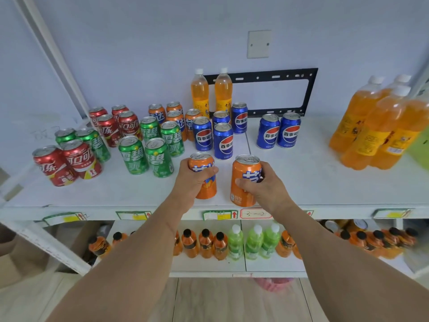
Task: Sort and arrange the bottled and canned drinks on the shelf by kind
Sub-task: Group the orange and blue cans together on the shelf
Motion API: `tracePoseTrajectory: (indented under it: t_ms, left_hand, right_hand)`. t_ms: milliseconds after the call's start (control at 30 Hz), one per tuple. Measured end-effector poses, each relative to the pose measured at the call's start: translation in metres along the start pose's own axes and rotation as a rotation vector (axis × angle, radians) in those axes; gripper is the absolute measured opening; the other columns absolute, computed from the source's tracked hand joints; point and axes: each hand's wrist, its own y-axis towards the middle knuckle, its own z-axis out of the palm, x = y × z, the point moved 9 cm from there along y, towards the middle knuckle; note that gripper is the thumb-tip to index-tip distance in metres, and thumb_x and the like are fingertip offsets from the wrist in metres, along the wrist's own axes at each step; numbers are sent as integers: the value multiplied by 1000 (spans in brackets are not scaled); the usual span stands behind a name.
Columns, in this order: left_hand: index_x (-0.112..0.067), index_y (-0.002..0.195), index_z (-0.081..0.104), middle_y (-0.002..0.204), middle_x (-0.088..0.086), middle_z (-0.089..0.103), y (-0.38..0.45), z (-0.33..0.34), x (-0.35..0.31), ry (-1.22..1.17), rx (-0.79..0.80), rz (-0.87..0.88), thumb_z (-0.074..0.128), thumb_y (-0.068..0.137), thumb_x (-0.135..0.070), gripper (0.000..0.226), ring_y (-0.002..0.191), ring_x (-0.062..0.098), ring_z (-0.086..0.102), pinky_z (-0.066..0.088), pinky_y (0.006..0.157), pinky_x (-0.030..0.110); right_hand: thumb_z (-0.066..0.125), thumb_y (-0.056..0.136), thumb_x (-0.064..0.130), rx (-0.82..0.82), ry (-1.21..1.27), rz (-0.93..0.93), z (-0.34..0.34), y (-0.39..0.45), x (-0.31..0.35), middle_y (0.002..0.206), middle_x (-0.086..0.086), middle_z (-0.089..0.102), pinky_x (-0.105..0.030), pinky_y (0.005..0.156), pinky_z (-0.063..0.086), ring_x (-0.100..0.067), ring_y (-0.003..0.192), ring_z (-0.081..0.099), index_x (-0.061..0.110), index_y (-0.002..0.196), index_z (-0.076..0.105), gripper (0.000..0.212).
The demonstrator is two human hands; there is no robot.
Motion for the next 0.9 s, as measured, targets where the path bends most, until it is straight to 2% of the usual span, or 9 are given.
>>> tracePoseTrajectory:
  t_ms: [133,300,400,600,667,700,767,833,900]
  left_hand:
    - [-26,120,50,111,-3,65,-8,-3,1,-14,29,58,88,70,-16,64,105,20,65,53,90,36]
    - [-27,130,49,122,-1,66,-10,5,4,-16,85,68,94,52,-39,91,113,21,63,51,99,44]
    - [-29,131,49,123,-3,64,-9,9,4,2,96,71,91,64,-27,79,114,21,62,50,99,41]
    - [-32,125,47,123,-2,64,-11,7,0,94,133,77,91,66,-27,74,115,21,60,48,103,47]
    - [-33,121,48,122,-3,64,-15,7,-5,108,159,74,90,65,-32,70,114,20,61,48,104,47]
    - [-32,123,50,125,-2,63,-16,5,-8,116,154,75,90,63,-41,73,116,19,60,47,104,46]
    - [-24,138,46,139,-1,53,-21,-5,-20,201,79,107,80,65,-60,88,124,18,53,45,104,37]
    - [-17,143,43,142,0,47,-29,-19,-43,384,-58,254,66,84,-57,75,128,15,47,40,98,29]
    - [-15,138,50,136,1,52,-41,-28,-63,611,-168,431,56,93,-54,60,123,16,50,43,96,31]
  right_hand:
    - [82,74,38,3,2,-20,5,-10,2,120,4,61,-37,93,54,-16,106,61,25,136,44,74]
    - [81,73,40,-26,-37,-30,3,-16,9,121,6,60,-35,94,52,-15,108,60,27,139,42,78]
    - [81,74,39,-59,-61,-31,-4,-19,10,121,6,60,-36,95,52,-15,107,60,26,137,42,75]
    - [81,74,38,-76,-68,-14,-8,-25,4,120,5,60,-41,95,53,-17,107,60,26,137,42,74]
    - [81,75,37,-75,-83,-16,-6,-25,6,121,6,59,-38,96,51,-17,108,59,25,138,42,75]
    - [81,75,36,-72,-86,-19,-4,-24,7,120,6,59,-36,96,50,-16,108,59,25,138,41,75]
    - [81,76,34,-63,-81,-21,1,-21,10,117,8,58,-31,94,49,-15,108,58,25,138,41,74]
    - [81,77,31,-51,-73,-17,7,-16,10,116,9,57,-30,94,49,-15,108,57,26,139,40,74]
    - [81,77,29,-37,-69,-13,13,-11,9,116,10,57,-31,95,48,-14,108,57,26,140,39,75]
